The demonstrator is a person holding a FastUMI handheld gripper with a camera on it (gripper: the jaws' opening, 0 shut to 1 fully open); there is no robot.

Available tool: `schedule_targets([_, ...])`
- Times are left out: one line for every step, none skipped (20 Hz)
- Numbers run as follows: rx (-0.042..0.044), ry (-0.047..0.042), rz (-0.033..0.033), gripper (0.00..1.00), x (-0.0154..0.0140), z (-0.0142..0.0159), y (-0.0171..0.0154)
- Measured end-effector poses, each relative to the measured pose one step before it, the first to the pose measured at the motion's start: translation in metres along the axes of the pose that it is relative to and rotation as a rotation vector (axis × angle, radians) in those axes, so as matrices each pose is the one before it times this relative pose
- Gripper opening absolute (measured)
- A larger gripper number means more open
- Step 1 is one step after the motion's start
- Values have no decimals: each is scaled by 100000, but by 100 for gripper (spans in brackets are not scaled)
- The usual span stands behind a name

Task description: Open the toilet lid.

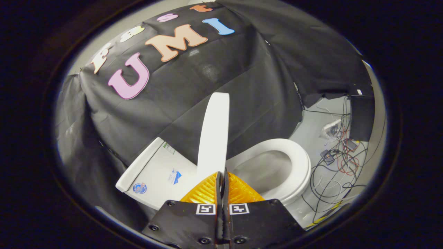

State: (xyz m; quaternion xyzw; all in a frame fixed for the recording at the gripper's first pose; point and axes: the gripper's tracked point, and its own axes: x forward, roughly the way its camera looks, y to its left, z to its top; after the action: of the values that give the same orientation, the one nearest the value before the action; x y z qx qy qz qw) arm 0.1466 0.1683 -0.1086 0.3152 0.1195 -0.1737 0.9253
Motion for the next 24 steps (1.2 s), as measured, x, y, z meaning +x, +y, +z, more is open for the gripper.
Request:
schedule_targets([457, 690, -463, 0, 14, 41, 303])
schedule_targets([-787, -23, -378, 0, -42, 46, 149])
schedule_targets([-1691, 175, -277, 0, -75, -62, 286])
schedule_targets([-1790, 67, -41, 1, -30, 75, 442])
schedule_targets([-1268, 262, 205, 0, -72, 183, 397])
schedule_targets([-968, -8, 398, 0, -1, 220, 511])
schedule_targets([-767, -110, 551, 0, -58, 109, 603])
schedule_targets([-862, -449, 592, 0, -5, 186, 493])
schedule_targets([-1105, 60, 563, 0, -35, 69, 494])
schedule_targets([-1464, 100, 255, 1, 85, 47, 451])
schedule_targets([-984, 78, 396, 0, -20, 71, 523])
schedule_targets([-663, 585, 427, 1, 82, 6, 500])
schedule_targets([-723, -439, 607, 0, -48, 190, 655])
schedule_targets([-600, 379, 724, 1, 51, -51, 559])
schedule_targets([-1494, -496, 662, 0, -29, 72, 665])
schedule_targets([-1052, 450, 645, 0, 88, -51, 574])
schedule_targets([-1010, -383, 392, 0, 44, 49, 556])
schedule_targets([-1581, 353, 576, 0, 101, 57, 716])
schedule_targets([-1464, 114, 375, 0, 74, 32, 499])
schedule_targets([-1685, 212, 476, 0, 108, -12, 456])
schedule_targets([-1615, -134, 649, 0, 44, 60, 503])
schedule_targets([-896, -237, 448, 0, 90, -32, 435])
schedule_targets([-581, -559, 470, 0, 10, 14, 558])
schedule_targets([-660, -261, 611, 0, 80, -70, 466])
